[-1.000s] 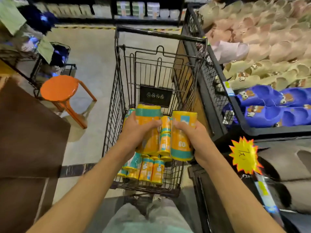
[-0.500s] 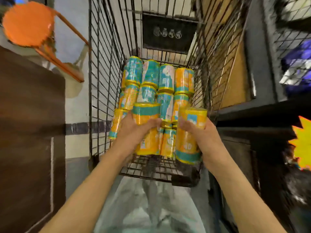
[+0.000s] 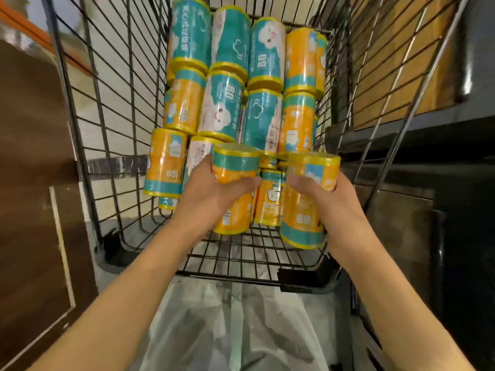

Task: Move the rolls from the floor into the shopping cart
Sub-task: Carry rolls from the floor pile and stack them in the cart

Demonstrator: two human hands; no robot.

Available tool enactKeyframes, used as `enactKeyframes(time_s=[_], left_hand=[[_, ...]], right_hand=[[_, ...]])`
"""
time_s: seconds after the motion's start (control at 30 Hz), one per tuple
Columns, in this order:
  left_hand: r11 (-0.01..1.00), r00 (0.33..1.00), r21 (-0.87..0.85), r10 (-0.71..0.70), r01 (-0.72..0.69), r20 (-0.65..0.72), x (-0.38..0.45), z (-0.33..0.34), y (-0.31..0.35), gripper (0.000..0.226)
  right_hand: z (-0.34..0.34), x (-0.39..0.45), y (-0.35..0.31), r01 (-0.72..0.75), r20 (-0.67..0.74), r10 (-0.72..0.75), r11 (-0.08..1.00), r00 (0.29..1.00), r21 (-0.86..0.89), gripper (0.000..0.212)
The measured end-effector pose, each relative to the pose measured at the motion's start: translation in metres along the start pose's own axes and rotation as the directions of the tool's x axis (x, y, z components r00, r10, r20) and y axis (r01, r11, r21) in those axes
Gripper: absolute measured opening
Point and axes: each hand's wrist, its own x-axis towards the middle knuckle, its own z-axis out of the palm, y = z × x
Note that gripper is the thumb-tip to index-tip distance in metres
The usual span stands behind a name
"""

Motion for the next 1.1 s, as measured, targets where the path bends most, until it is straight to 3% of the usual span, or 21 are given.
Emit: enactKeyframes(time_s=[0.13,0.2,0.3,0.4,0.5,0.6,0.8,1.1], left_hand=[[0.975,0.997,0.218,0.063,-0.051,-0.049,0.012,0.004,0.004,0.036],[0.910,0.987,0.397,0.149,-0.118,-0.050,0.019,0.009,0.002,0.040],[0.714,0.966,0.681,0.254,-0.162,-0.037,0.028,0.014,-0.006,0.073],[0.549,0.970,0.828,0.242,-0.117,-0.024,0.033,0.017,-0.012,0.096],[0.338,0.960,0.936,0.282,-0.103,0.004,0.032,0.023,-0.024,0.097],[0.144,0.937,0.984,0.346,-0.108,0.052,0.031,0.028,-0.038,0.081],[0.063,0.884,0.990,0.459,-0.129,0.086,0.038,0.028,-0.057,0.066],[0.127,0.823,0.967,0.557,-0.219,0.114,0.044,0.022,-0.052,0.057]], right_hand=[[-0.002,0.005,-0.006,0.003,-0.037,-0.002,1.000,0.999,0.024,0.041],[-0.002,0.005,-0.008,0.002,-0.038,-0.001,0.999,0.999,0.043,0.039],[-0.002,0.006,-0.008,-0.007,-0.044,0.009,0.999,0.999,0.039,0.040],[-0.003,0.007,-0.007,-0.011,-0.047,0.013,1.000,0.999,0.027,0.041],[-0.003,0.008,-0.004,-0.020,-0.036,0.020,1.000,0.999,0.012,0.043],[-0.002,0.010,-0.002,-0.020,-0.036,0.020,1.000,0.999,-0.007,0.044],[-0.001,0.014,0.000,-0.014,-0.046,0.013,1.000,0.999,-0.018,0.048],[0.001,0.018,0.006,-0.050,-0.075,0.046,0.997,0.996,-0.064,0.050]])
